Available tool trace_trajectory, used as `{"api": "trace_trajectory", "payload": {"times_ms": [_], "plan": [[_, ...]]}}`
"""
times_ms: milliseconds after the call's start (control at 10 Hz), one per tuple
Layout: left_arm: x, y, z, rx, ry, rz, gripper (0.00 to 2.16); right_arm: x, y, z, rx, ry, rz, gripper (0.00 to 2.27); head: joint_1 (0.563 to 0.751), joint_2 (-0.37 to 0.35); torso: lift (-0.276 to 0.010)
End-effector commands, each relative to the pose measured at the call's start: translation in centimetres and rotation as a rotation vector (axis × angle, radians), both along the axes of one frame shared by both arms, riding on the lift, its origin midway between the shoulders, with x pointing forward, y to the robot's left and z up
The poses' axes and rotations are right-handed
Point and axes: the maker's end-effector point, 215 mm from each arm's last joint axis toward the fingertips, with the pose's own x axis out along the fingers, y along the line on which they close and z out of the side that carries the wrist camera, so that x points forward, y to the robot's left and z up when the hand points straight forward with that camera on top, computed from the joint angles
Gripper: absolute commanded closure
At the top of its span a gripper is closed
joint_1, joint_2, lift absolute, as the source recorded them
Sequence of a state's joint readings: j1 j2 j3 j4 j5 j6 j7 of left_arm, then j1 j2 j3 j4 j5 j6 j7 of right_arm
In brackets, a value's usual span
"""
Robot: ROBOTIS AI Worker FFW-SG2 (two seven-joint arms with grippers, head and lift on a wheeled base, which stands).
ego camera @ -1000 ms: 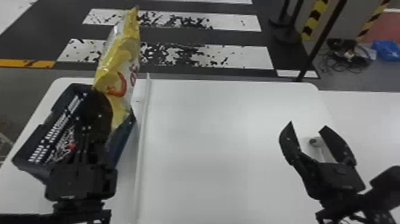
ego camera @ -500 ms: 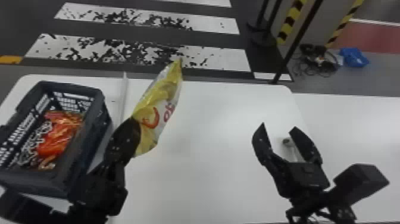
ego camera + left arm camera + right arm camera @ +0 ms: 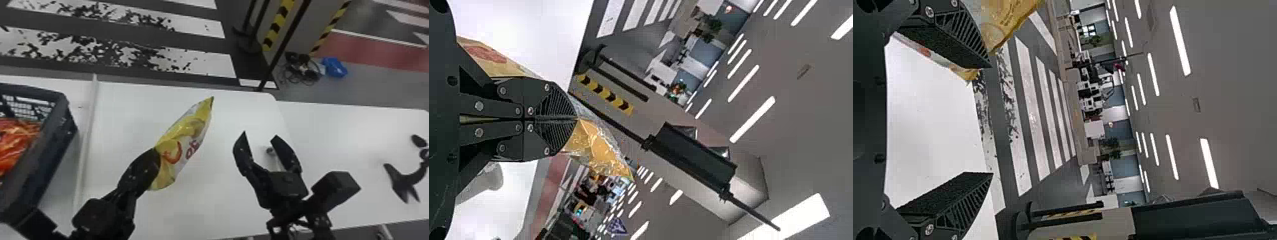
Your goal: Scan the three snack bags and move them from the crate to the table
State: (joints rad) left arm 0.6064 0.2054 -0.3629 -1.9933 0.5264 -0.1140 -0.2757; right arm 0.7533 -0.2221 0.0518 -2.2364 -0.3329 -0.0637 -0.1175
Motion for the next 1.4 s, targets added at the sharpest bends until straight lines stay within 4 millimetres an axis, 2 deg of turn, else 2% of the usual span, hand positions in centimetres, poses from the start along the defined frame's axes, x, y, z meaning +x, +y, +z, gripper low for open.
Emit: {"api": "trace_trajectory", "payload": {"times_ms": [0,100,200,300,500,700,800,900,1000,1200,1300], "plan": [[-0.7,-2.3,-0.8,-0.070,0.078,-0.079,2.13,0.1,0.1,0.0,0.002,0.000,0.002,0.12,0.695,-0.317,-0.062],[-1.4,-3.9,-1.3,-0.113,0.127,-0.136,2.14,0.1,0.1,-0.1,0.001,0.003,0.002,0.12,0.695,-0.329,-0.062],[-1.8,-5.4,-2.8,-0.163,0.228,-0.202,2.14,0.1,0.1,-0.3,-0.002,0.007,0.002,0.12,0.695,-0.350,-0.062],[-2.0,-5.9,-4.8,-0.179,0.303,-0.237,2.14,0.1,0.1,-0.3,-0.002,0.009,0.003,0.12,0.695,-0.350,-0.062],[-1.5,-5.8,-8.5,-0.148,0.393,-0.241,2.14,0.3,0.1,-0.5,-0.004,0.013,0.004,0.12,0.695,-0.350,-0.062],[-0.7,-4.9,-10.4,-0.122,0.418,-0.210,2.13,0.4,0.3,-0.7,-0.004,0.015,0.006,0.12,0.695,-0.350,-0.062],[0.1,-4.2,-11.0,-0.079,0.425,-0.176,1.94,0.4,0.3,-0.7,-0.004,0.015,0.006,0.12,0.695,-0.350,-0.062],[0.7,-3.7,-11.5,-0.025,0.410,-0.152,1.11,0.4,0.2,-0.7,-0.005,0.015,0.005,0.12,0.695,-0.350,-0.062],[1.3,-3.0,-11.7,0.038,0.387,-0.129,0.06,0.4,0.3,-0.7,-0.004,0.016,0.006,0.12,0.695,-0.350,-0.062],[2.6,-1.9,-12.5,0.203,0.354,-0.070,0.01,0.3,0.3,-1.0,-0.006,0.025,0.008,0.12,0.695,-0.346,-0.062],[3.4,-1.1,-12.6,0.347,0.300,-0.018,0.02,0.3,0.3,-1.1,-0.006,0.028,0.009,0.12,0.695,-0.331,-0.062]]}}
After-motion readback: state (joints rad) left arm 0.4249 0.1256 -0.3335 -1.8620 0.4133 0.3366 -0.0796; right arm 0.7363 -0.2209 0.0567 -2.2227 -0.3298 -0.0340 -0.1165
